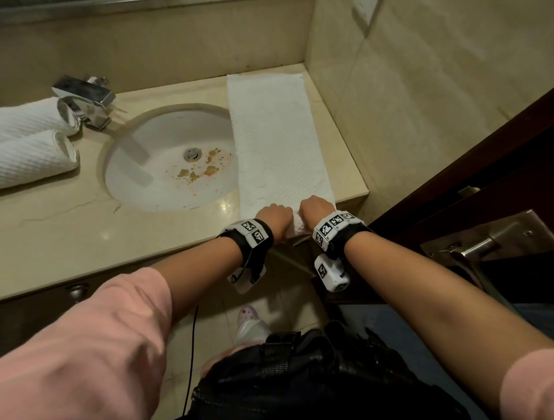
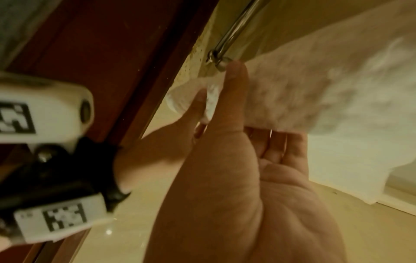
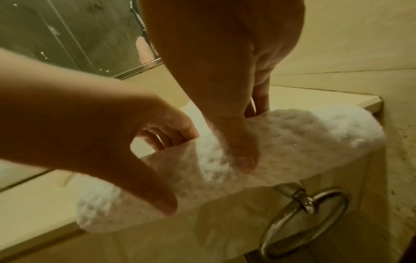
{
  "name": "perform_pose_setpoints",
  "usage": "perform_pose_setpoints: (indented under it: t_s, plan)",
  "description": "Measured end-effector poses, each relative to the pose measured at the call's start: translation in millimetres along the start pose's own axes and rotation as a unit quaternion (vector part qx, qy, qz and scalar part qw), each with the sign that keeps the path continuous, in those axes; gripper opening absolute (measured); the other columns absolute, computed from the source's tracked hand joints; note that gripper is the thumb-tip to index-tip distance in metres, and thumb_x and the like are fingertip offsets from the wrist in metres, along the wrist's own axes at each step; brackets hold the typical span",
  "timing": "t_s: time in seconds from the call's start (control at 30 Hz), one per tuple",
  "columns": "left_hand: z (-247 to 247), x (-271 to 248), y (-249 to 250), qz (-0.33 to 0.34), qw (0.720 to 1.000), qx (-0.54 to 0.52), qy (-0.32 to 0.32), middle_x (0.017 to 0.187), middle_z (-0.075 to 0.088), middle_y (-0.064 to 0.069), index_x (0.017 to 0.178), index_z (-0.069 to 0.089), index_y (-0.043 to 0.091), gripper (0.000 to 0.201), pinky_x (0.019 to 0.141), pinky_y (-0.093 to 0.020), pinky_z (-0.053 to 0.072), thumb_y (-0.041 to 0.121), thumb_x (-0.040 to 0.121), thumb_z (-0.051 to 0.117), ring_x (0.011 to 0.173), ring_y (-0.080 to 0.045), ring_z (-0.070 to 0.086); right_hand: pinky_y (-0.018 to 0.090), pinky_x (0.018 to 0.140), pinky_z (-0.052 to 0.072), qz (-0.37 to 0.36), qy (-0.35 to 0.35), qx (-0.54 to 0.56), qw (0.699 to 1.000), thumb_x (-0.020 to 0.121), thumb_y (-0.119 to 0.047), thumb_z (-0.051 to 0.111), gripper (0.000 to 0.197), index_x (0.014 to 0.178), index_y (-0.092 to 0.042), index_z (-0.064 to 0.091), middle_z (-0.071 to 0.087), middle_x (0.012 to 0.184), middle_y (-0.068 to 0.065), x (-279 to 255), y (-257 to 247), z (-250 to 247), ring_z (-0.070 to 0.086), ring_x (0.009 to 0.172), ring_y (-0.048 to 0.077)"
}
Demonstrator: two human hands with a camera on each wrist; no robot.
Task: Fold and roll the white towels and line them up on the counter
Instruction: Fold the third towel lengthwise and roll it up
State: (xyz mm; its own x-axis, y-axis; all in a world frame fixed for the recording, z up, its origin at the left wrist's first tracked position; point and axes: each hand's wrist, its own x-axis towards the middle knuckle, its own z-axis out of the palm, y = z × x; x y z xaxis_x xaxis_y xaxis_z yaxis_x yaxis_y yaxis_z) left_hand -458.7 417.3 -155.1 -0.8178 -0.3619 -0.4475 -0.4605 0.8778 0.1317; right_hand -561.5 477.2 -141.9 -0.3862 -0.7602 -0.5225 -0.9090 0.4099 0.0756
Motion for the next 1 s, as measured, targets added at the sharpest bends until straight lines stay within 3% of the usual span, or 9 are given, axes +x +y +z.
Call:
perform_pose_setpoints:
  t_s: [0.17,0.33,0.4,0.5,0.57,0.63,0.8,0.9,1.0]
  plan:
    - [4.2,-6.1,7.2,0.008,0.998,0.055,0.034,0.120,0.050,-0.014,0.120,0.049,0.002,0.048,0.088,-0.035,0.044,0.028,0.084,0.068,0.111,-0.029,0.049,0.027,0.066,0.043,0.008,-0.037,0.018,0.999,0.093,-0.007,0.051,0.020,0.103,-0.002,0.067,0.067,0.107,0.014,7.5,2.0,-14.3,0.058,0.080,0.027]
    - [9.9,-8.1,16.0,-0.014,0.994,0.075,0.075,0.122,0.045,-0.019,0.118,0.050,-0.002,0.029,0.082,-0.033,0.041,-0.004,0.093,0.034,0.112,-0.032,0.044,0.027,0.080,0.049,-0.003,-0.051,0.020,0.998,0.091,-0.009,0.058,0.023,0.111,-0.002,0.066,0.066,0.114,0.014,8.9,3.8,-25.2,0.064,0.103,0.027]
    - [7.8,-6.5,18.5,-0.010,0.994,0.076,0.083,0.119,0.050,-0.019,0.118,0.047,-0.001,0.028,0.083,-0.034,0.041,-0.003,0.095,0.033,0.110,-0.032,0.047,0.028,0.080,0.050,-0.010,-0.064,0.009,0.998,0.087,-0.010,0.063,0.008,0.091,-0.004,0.067,0.068,0.109,0.014,9.5,4.8,-26.9,0.065,0.091,0.026]
    - [4.0,-3.2,19.5,0.001,0.994,0.075,0.078,0.116,0.055,-0.017,0.117,0.044,0.000,0.024,0.081,-0.034,0.042,-0.002,0.096,0.032,0.107,-0.032,0.051,0.027,0.072,0.048,0.003,-0.068,0.017,0.998,0.085,-0.010,0.066,0.023,0.066,-0.009,0.053,0.070,0.103,0.010,13.0,5.9,-25.1,0.055,0.073,0.023]
    - [2.4,-2.1,17.7,-0.002,0.996,0.069,0.061,0.115,0.056,-0.017,0.117,0.045,0.000,0.024,0.080,-0.035,0.044,-0.003,0.095,0.035,0.107,-0.032,0.052,0.026,0.073,0.047,0.008,-0.067,0.031,0.997,0.087,-0.010,0.063,0.007,0.084,-0.005,0.066,0.069,0.106,0.011,13.9,6.0,-24.9,0.056,0.076,0.023]
    - [0.6,-1.3,15.0,-0.014,0.998,0.045,0.046,0.115,0.057,-0.017,0.116,0.046,0.000,0.024,0.079,-0.035,0.046,-0.003,0.093,0.042,0.107,-0.031,0.053,0.026,0.078,0.049,0.008,-0.064,0.038,0.997,0.088,-0.009,0.061,0.019,0.105,-0.004,0.069,0.068,0.109,0.011,14.8,5.3,-27.1,0.061,0.085,0.024]
    - [-9.5,6.4,4.0,-0.027,0.999,-0.014,0.025,0.112,0.059,-0.016,0.113,0.052,0.002,0.022,0.079,-0.034,0.046,0.006,0.091,0.051,0.103,-0.031,0.058,0.030,0.087,0.052,-0.009,-0.028,0.065,0.997,0.079,-0.005,0.067,0.033,0.113,-0.007,0.066,0.065,0.112,0.012,13.6,6.8,-14.1,0.063,0.102,0.026]
    - [-18.0,14.4,-6.5,-0.032,0.998,-0.059,0.009,0.103,0.064,-0.015,0.100,0.061,0.003,0.017,0.071,-0.032,0.046,0.013,0.090,0.051,0.093,-0.030,0.062,0.032,0.088,0.045,0.004,0.039,0.102,0.994,0.080,-0.001,0.063,0.039,0.117,-0.004,0.050,0.046,0.121,0.013,6.6,8.0,2.0,0.051,0.110,0.029]
    - [-23.1,25.3,-15.2,-0.043,0.994,-0.093,-0.028,0.097,0.067,-0.011,0.092,0.066,0.007,0.014,0.067,-0.029,0.046,0.018,0.083,0.065,0.086,-0.025,0.063,0.032,0.091,0.041,-0.036,0.087,0.075,0.993,0.079,-0.015,0.069,0.048,0.119,-0.006,0.046,0.043,0.122,0.012,-1.2,10.1,13.3,0.045,0.112,0.027]
